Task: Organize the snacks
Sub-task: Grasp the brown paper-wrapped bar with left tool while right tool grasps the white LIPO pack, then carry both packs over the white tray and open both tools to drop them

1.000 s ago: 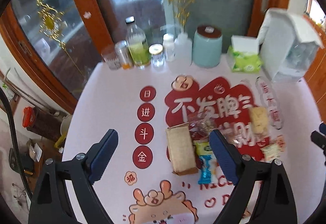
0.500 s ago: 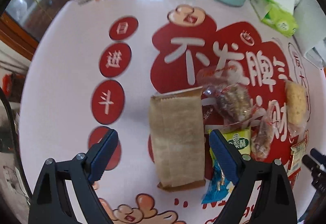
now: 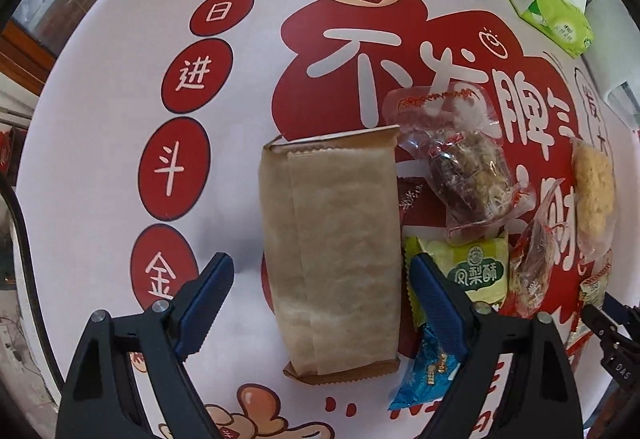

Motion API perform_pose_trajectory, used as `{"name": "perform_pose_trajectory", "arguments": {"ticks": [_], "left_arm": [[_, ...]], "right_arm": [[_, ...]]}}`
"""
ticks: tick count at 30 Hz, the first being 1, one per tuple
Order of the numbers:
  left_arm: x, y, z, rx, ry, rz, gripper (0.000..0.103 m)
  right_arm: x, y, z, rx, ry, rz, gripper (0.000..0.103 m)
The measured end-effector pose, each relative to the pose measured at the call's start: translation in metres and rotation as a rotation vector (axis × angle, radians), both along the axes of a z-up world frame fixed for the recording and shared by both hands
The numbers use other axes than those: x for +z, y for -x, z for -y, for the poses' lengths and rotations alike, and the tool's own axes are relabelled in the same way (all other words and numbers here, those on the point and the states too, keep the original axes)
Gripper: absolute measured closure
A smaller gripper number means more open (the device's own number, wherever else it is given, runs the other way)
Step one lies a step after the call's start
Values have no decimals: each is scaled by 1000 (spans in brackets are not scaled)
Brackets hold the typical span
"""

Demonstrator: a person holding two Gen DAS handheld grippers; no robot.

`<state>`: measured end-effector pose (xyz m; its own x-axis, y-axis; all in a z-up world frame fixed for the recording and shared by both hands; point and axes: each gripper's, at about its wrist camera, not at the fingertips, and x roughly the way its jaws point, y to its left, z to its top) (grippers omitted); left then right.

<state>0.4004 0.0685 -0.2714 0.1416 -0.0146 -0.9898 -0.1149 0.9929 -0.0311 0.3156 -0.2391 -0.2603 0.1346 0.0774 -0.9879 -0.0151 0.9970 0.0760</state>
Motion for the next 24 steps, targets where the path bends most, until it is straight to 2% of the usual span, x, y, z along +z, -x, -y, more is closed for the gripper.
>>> {"name": "perform_pose_trajectory", "arguments": {"ticks": [3, 7, 12, 18, 20, 21, 22, 24], "left_arm": [[-1, 3, -1, 3, 13, -9, 20], [-4, 8, -4, 25, 22, -16, 20], [-7, 13, -8, 41, 7, -9, 19], [1, 23, -25, 65, 44, 5, 28], [3, 25, -27, 56, 31, 8, 35], [3, 27, -27, 48, 14, 10, 38], [5, 29, -27, 40, -8, 16, 46], [6, 30, -27, 32, -28, 15, 50]], "right_arm": [[-1, -1, -2, 11, 0, -7, 48], [-6, -5, -5, 9, -60, -30, 48], [-9, -5, -18, 24, -37, -24, 38], [-12, 0, -46, 139, 84, -8, 33], [-12, 2, -50, 153, 87, -2, 33], [-12, 2, -50, 154, 88, -1, 33], [-12, 2, -51, 158, 93, 4, 35], [-10, 5, -51, 156, 92, 11, 42]]}}
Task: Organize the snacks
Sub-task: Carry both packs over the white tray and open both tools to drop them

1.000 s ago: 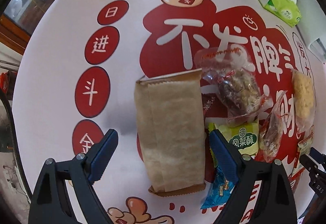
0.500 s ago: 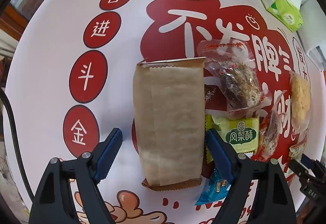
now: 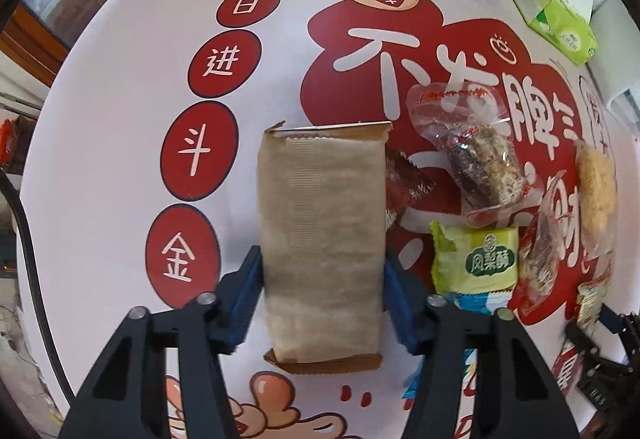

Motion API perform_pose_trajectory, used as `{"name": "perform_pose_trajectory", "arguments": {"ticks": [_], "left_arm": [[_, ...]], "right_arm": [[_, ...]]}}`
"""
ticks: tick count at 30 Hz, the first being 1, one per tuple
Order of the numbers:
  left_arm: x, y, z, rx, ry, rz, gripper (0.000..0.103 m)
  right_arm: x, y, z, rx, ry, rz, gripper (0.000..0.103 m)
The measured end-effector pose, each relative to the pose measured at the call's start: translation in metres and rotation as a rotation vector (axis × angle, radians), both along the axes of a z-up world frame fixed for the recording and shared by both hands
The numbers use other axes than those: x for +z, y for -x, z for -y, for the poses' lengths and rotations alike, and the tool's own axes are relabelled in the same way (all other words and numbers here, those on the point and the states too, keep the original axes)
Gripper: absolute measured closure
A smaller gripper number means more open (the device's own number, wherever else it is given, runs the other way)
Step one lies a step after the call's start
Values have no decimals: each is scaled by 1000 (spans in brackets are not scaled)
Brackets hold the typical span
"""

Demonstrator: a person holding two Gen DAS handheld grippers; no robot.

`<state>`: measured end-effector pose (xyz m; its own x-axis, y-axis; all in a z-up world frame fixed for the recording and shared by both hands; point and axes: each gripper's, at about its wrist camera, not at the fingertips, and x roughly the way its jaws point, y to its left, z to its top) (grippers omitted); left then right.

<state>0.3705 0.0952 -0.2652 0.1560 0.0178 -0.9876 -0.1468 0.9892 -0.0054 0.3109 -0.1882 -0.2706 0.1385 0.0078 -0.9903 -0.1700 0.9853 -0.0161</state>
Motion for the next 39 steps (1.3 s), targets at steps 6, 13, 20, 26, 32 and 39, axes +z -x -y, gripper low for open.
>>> {"name": "perform_pose_trajectory", "arguments": {"ticks": [6, 13, 20, 26, 32, 39], "left_arm": [[7, 16, 1, 7, -28, 3, 51], [58, 49, 9, -53, -86, 93, 51], [149, 110, 32, -135, -71, 237, 51], [213, 172, 55, -175, -17, 321, 51], [236, 237, 84, -192, -4, 361, 51], [235, 299, 112, -203, -56, 381, 51]], "right_arm": [[10, 16, 17, -51, -44, 11, 57], [49, 41, 44, -108, -130, 88, 57], [114, 93, 42, -109, -208, 238, 57], [174, 149, 27, -86, -305, 396, 57], [208, 215, 22, -44, -378, 503, 57], [215, 272, 15, 19, -346, 539, 57]]}}
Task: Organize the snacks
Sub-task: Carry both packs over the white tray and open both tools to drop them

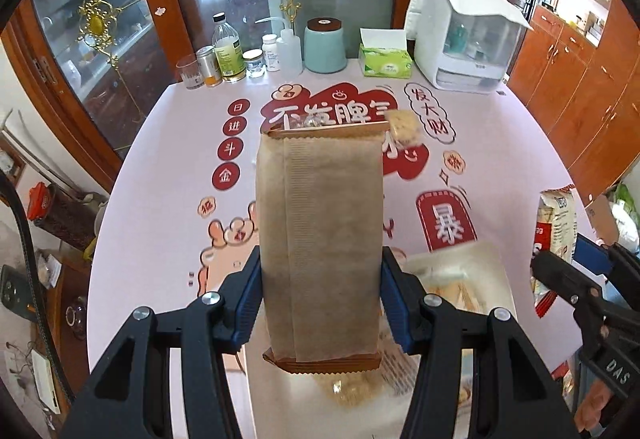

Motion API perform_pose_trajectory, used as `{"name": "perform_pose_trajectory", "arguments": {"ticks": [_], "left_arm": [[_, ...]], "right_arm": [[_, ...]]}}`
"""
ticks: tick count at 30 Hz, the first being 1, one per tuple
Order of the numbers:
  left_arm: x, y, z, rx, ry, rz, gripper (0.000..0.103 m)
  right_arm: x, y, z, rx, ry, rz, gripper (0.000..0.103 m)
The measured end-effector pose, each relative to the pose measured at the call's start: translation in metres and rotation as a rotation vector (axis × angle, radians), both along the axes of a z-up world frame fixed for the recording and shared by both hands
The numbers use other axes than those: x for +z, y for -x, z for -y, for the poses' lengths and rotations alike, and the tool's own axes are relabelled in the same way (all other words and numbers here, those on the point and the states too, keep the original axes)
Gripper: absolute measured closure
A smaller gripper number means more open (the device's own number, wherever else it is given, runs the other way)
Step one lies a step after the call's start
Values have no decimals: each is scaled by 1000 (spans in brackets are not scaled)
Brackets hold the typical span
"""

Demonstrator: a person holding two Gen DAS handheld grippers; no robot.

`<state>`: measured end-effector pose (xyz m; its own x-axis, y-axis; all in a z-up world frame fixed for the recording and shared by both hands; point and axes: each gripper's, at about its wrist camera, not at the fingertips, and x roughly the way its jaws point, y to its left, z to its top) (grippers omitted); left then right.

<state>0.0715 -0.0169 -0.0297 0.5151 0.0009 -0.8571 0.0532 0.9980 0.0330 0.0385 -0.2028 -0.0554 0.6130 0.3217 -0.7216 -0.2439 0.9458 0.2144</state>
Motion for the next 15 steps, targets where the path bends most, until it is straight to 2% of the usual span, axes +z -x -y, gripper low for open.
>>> {"name": "perform_pose_trajectory", "arguments": {"ticks": [6, 15], "left_arm": [[-11, 38, 18, 5, -82, 19, 51], [-46, 66, 23, 46, -65, -81, 51]], "right_arm": [[-11, 35, -7, 47, 9, -15, 56], [-22, 63, -11, 82, 41, -34, 56]]}}
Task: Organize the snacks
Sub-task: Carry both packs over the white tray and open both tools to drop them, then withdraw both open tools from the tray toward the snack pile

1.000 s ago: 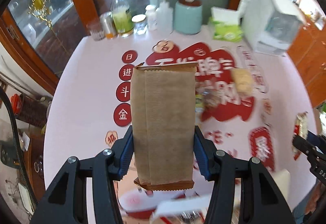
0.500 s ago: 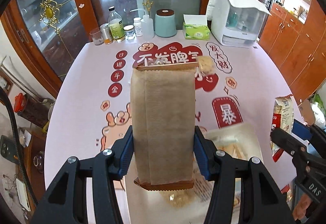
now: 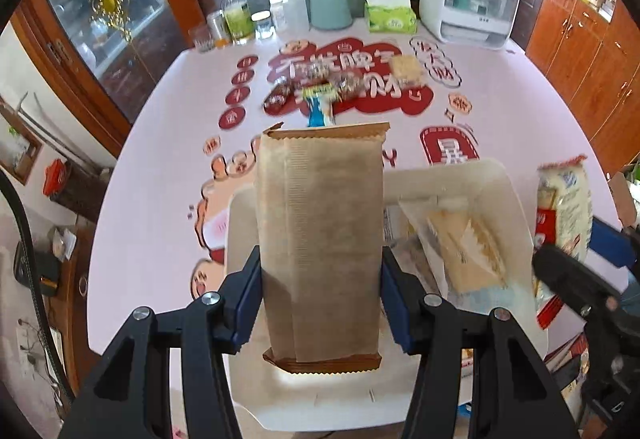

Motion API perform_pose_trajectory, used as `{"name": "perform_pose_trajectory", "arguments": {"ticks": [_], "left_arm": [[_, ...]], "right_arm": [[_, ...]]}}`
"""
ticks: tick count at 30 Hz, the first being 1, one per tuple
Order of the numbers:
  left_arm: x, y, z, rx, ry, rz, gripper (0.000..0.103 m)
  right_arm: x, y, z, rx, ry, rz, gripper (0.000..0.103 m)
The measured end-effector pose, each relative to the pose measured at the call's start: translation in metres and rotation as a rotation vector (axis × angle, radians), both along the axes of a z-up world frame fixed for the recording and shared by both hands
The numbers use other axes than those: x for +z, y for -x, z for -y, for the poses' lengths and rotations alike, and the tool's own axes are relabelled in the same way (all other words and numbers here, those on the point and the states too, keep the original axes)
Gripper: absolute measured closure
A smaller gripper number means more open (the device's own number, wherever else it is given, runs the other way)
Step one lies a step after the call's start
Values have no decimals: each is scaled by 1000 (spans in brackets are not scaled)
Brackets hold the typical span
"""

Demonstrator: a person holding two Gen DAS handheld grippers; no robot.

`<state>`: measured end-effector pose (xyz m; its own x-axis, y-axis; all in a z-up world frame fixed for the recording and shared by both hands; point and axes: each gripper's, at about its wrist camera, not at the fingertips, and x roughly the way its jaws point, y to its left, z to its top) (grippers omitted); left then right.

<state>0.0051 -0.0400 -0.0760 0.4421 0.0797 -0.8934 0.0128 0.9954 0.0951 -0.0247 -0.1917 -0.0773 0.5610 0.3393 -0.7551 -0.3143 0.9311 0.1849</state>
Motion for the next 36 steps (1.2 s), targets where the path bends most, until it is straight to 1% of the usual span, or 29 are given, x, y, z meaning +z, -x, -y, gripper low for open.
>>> {"name": "perform_pose_trajectory", "arguments": {"ticks": [3, 8, 23, 24, 25, 26, 27, 28, 29, 31, 36], "left_arm": [[-5, 5, 2, 5, 6, -16, 50], [-5, 7, 3, 16, 2, -12, 50], [-11, 8, 4, 22, 9, -35, 49], [-11, 8, 5, 20, 7, -35, 48], [-11, 8, 5, 16, 8, -35, 45], [-10, 8, 6, 11, 7, -31, 38], [-10, 9, 6, 8, 6, -26, 33], [-8, 10, 7, 3, 3, -18, 24], [-6, 11, 8, 0, -1, -5, 17], [-4, 11, 8, 2, -10, 8, 16], [-4, 11, 5, 9, -6, 8, 16]], "right_arm": [[0, 4, 2, -5, 2, -2, 56], [-4, 4, 3, -9, 8, -14, 56], [-10, 1, -1, -14, 38, -46, 56], [-11, 0, -1, -15, 42, -49, 56], [-11, 0, -1, -18, 47, -50, 56], [-12, -1, -1, -20, 50, -53, 55], [-12, -1, -1, -20, 49, -56, 55], [-13, -2, -1, -20, 49, -59, 55], [-14, -3, -1, -22, 51, -65, 54], [-15, -4, -2, -25, 52, -73, 51], [-13, -4, 0, -32, 43, -71, 46]]}}
